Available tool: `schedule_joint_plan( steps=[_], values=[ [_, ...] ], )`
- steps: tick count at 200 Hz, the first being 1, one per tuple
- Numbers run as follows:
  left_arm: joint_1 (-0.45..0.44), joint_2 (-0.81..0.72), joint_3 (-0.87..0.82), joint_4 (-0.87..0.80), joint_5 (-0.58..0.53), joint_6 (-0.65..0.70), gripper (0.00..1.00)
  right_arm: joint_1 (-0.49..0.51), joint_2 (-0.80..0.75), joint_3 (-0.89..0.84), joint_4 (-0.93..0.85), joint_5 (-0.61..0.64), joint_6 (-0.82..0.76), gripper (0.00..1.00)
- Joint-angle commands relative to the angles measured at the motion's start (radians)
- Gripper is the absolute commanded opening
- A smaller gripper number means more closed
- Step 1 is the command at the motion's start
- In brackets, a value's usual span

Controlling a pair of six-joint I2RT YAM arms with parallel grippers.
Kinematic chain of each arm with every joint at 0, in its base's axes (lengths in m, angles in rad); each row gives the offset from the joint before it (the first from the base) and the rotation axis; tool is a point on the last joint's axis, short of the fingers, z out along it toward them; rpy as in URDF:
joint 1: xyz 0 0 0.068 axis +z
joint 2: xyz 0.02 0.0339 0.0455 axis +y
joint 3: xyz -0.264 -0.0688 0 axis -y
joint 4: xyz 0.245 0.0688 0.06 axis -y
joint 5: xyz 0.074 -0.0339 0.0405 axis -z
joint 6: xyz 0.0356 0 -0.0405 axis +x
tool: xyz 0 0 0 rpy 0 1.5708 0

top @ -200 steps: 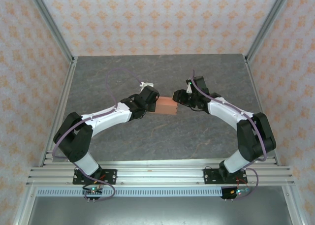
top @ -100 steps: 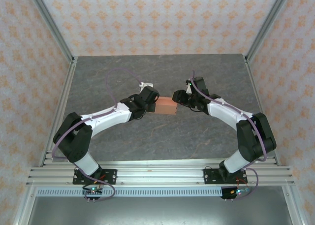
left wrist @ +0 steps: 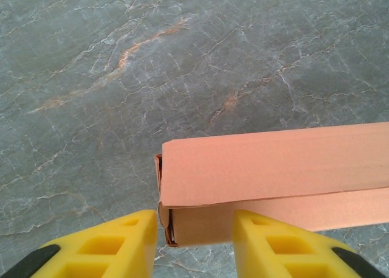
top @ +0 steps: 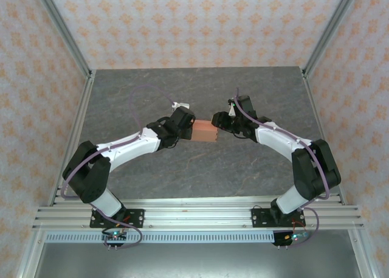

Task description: Fold the paper box

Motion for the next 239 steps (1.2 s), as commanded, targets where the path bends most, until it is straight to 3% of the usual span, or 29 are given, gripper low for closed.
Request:
schedule_joint_plan(
  steps=[1, 129, 186, 239],
  values=[
    [-0.01, -0.037, -0.014, -0.038, 0.012, 0.027, 0.4, 0.011, -0.003, -0.006, -0.059, 0.042, -0.01, 0.44],
    [0.027, -0.151, 0.006, -0.074, 0.077, 0.029, 0.6, 0.015, 0.0, 0.009, -0.073, 0.052, -0.021, 0.44],
    [0.145, -0.046, 0.092, -0.071, 0.198, -0.036, 0.6, 0.019, 0.003, 0.014, -0.079, 0.057, -0.025, 0.44],
    [0.181, 0.036, 0.114, -0.062, 0.245, -0.065, 0.56, 0.019, 0.003, 0.019, -0.086, 0.063, -0.03, 0.44]
  ],
)
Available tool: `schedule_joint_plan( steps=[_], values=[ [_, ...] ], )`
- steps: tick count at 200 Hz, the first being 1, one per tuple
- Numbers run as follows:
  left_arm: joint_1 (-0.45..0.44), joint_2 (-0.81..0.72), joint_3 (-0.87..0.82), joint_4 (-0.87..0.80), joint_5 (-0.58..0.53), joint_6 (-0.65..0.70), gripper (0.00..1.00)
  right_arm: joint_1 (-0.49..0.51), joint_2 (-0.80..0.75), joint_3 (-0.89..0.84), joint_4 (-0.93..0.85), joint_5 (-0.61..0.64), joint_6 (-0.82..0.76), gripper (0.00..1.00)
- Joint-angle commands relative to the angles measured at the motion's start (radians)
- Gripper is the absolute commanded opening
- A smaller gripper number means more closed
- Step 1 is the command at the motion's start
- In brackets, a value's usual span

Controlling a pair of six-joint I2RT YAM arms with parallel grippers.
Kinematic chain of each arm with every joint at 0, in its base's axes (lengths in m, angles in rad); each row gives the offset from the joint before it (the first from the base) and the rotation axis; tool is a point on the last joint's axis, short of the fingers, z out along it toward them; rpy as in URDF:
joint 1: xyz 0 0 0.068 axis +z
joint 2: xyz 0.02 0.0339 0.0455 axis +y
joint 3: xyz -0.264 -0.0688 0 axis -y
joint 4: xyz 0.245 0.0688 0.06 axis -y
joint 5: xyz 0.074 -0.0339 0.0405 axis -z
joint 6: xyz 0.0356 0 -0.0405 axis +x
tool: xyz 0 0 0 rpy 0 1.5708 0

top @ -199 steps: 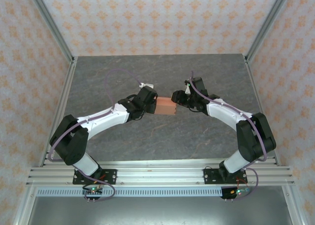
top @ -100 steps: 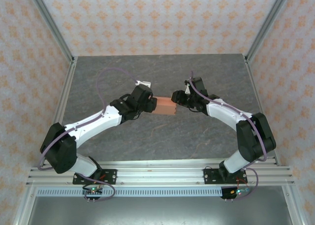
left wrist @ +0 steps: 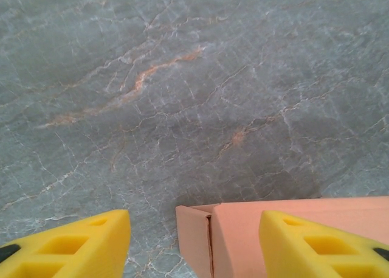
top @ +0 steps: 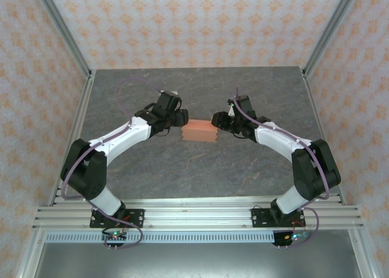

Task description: Fold the paper box

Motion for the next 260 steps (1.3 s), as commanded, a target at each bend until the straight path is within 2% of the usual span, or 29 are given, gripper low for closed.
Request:
schedule_joint_plan(
  steps=[1, 67, 109, 163, 223, 260],
  values=[
    [0.008, 0.017, 0.019, -0.007, 0.038, -0.031, 0.56, 0.011, 0.003, 0.012, -0.075, 0.036, -0.028, 0.44],
    [0.008, -0.002, -0.093, 0.068, 0.08, -0.087, 0.5, 0.012, -0.004, -0.01, -0.066, 0.044, -0.024, 0.44],
    [0.008, -0.024, -0.168, 0.113, 0.092, -0.106, 0.42, 0.013, -0.005, -0.029, -0.063, 0.051, -0.027, 0.44],
    [0.008, -0.031, -0.296, 0.203, 0.118, -0.17, 0.35, 0.013, 0.004, -0.099, -0.037, 0.057, -0.033, 0.38],
    [0.011, -0.023, -0.329, 0.256, 0.152, -0.198, 0.27, 0.009, 0.023, -0.145, -0.004, 0.061, -0.046, 0.33],
    [0.033, -0.036, -0.369, 0.328, 0.228, -0.247, 0.25, 0.004, 0.015, -0.178, 0.025, 0.054, -0.046, 0.31]
  ],
)
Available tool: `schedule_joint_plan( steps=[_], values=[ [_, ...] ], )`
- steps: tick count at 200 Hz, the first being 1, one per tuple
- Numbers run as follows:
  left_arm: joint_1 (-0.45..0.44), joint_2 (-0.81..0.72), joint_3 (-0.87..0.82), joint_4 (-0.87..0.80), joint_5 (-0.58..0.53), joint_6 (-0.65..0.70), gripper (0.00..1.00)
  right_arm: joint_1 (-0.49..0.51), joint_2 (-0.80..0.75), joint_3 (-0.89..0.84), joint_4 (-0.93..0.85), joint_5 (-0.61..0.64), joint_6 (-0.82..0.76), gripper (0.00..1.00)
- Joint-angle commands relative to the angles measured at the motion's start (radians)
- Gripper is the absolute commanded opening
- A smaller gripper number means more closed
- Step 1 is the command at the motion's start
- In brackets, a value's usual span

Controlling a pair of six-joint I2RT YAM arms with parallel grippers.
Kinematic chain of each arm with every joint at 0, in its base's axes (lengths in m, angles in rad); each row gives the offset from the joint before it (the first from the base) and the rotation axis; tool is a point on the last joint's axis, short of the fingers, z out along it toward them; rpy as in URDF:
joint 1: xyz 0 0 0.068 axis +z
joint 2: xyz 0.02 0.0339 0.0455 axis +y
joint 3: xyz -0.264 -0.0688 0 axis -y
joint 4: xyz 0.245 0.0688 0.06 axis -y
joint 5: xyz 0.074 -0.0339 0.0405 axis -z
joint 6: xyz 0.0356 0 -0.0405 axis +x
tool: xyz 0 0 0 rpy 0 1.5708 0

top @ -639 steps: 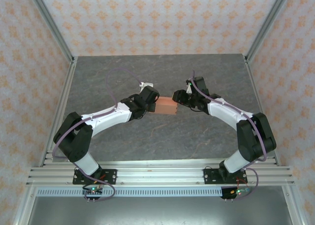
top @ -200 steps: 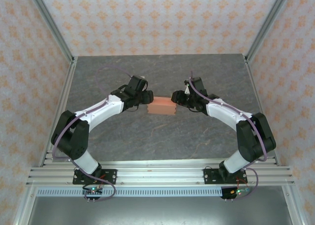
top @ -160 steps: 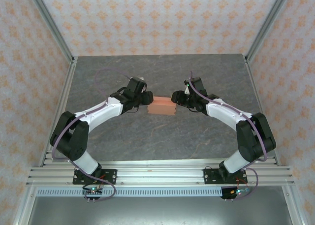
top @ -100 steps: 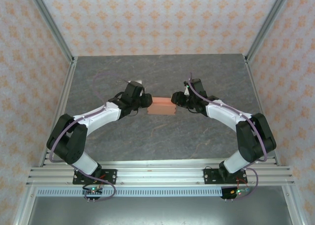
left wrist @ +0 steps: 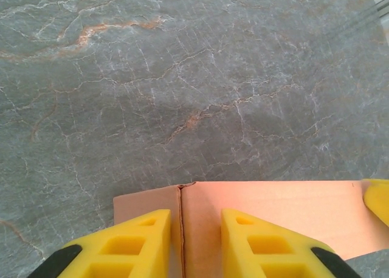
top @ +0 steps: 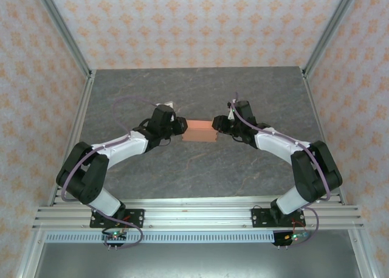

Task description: Fold the paper box

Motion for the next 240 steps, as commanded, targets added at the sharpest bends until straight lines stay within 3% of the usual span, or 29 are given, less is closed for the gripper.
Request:
schedule_joint_plan(
  steps=[1, 38, 67, 105, 122, 184, 240],
  values=[
    [0.02, 0.022, -0.064, -0.085, 0.059, -0.038, 0.25, -0.006, 0.035, -0.068, -0.13, 0.043, -0.027, 0.31],
    [0.049, 0.016, -0.066, -0.034, 0.138, -0.071, 0.25, -0.01, 0.035, -0.062, -0.127, 0.037, -0.034, 0.29],
    [0.062, -0.019, -0.038, -0.055, 0.141, -0.056, 0.48, -0.01, 0.039, -0.051, -0.132, 0.035, -0.037, 0.29],
    [0.08, -0.051, -0.019, -0.073, 0.167, -0.041, 0.54, -0.011, 0.034, -0.037, -0.147, 0.04, -0.042, 0.29],
    [0.083, -0.041, -0.026, -0.062, 0.191, -0.047, 0.52, -0.011, 0.035, -0.034, -0.149, 0.039, -0.043, 0.29],
    [0.087, 0.011, -0.102, 0.016, 0.227, -0.098, 0.27, -0.015, 0.035, -0.037, -0.149, 0.02, -0.042, 0.29],
    [0.087, 0.035, -0.177, 0.075, 0.224, -0.121, 0.23, -0.08, 0.028, -0.098, -0.091, -0.126, -0.013, 0.33]
  ],
)
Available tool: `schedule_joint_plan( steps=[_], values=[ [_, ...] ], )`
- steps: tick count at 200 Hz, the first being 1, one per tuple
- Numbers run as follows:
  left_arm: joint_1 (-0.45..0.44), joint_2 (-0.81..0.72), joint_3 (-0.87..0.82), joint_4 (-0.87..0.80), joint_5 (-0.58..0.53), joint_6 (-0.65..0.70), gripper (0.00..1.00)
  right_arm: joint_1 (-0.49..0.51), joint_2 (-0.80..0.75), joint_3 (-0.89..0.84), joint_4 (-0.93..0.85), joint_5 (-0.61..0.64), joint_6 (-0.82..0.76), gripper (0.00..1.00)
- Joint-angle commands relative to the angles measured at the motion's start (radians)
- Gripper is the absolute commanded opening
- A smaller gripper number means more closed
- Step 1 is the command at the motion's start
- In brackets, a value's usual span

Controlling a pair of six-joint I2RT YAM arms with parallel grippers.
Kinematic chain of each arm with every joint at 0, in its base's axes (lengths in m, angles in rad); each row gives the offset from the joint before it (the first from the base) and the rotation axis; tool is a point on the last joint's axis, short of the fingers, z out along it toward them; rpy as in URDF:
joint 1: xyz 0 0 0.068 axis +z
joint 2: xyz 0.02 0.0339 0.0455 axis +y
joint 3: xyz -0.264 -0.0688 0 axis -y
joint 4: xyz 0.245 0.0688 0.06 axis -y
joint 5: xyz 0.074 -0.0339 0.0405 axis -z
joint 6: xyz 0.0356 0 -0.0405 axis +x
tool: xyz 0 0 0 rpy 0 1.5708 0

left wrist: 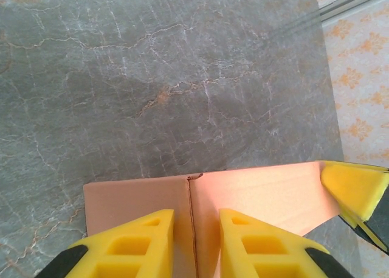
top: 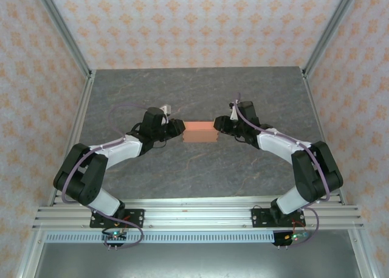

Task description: Fold the paper box

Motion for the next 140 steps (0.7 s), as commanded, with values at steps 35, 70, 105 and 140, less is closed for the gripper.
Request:
schedule_joint_plan(
  steps=[35, 70, 105, 140],
  values=[
    [0.008, 0.051, -0.092, -0.075, -0.018, -0.016, 0.21, -0.06, 0.043, -0.116, -0.049, -0.115, 0.035, 0.29],
    [0.008, 0.067, -0.129, -0.029, -0.015, -0.039, 0.2, -0.064, 0.087, -0.154, 0.036, -0.165, 0.058, 0.22],
    [0.008, 0.073, -0.166, 0.0, -0.027, -0.054, 0.19, -0.065, 0.103, -0.181, 0.055, -0.142, 0.044, 0.17],
    [0.008, 0.079, -0.176, 0.02, -0.033, -0.068, 0.17, -0.064, 0.11, -0.195, 0.069, -0.118, 0.017, 0.13]
  ],
)
